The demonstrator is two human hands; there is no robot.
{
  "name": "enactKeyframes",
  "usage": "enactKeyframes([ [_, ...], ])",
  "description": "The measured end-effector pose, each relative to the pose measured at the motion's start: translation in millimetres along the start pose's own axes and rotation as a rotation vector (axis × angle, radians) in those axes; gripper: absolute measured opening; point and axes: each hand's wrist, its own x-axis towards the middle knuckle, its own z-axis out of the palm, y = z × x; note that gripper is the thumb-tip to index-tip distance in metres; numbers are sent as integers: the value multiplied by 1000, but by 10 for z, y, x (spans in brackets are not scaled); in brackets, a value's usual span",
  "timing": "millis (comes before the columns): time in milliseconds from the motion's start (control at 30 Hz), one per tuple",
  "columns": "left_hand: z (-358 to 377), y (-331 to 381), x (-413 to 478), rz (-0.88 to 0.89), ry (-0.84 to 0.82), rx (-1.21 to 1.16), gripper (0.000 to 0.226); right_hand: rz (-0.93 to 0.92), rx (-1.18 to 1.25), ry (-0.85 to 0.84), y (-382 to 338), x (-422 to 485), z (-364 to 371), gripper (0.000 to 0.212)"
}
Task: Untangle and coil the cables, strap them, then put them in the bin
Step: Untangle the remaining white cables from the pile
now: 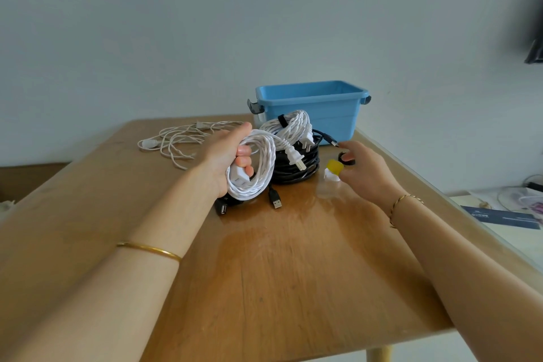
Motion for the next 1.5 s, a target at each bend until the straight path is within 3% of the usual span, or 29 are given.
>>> enactKeyframes([
  [100, -8, -13, 0, 0, 3, 11, 21, 72, 102, 46, -7, -11, -13, 52],
  [200, -13, -24, 6, 3, 7, 1, 22, 137, 129, 57, -37, -43, -88, 20],
  [300, -12, -21, 4, 38, 12, 16, 21, 170, 254, -200, -161, -155, -175, 8],
  [367, -26, -21, 11, 83, 27, 55, 19, 127, 361, -345, -334, -232, -200, 13],
  [433, -42, -23, 26, 134, 51, 111, 18, 51, 392, -372, -522, -266, -196, 16],
  [667, -317, 69, 4, 261, 60, 248, 27, -75, 178, -94, -953, -105, -223, 22],
  [833, -459, 3, -54, 244, -96, 508, 27, -247, 87, 82, -1185, 136, 23, 28],
  [1000, -365, 4, -131, 249, -311, 555, 24, -319, -112, 79, -1430, 317, 424, 25],
  [1100, -411, -1, -123, 242, -313, 486, 21, -362, -157, -55, -1450, 372, 524, 23],
  [1200, -511, 7, -90, 230, -279, 455, 27, -394, -141, -302, -1445, 392, 507, 12],
  [1333, -609, 34, -83, 207, -263, 399, 33, -306, 125, -553, -1386, 374, 537, 25],
  [1500, -687, 58, -91, 205, -276, 355, 28, -289, 319, -700, -1307, 409, 521, 14],
])
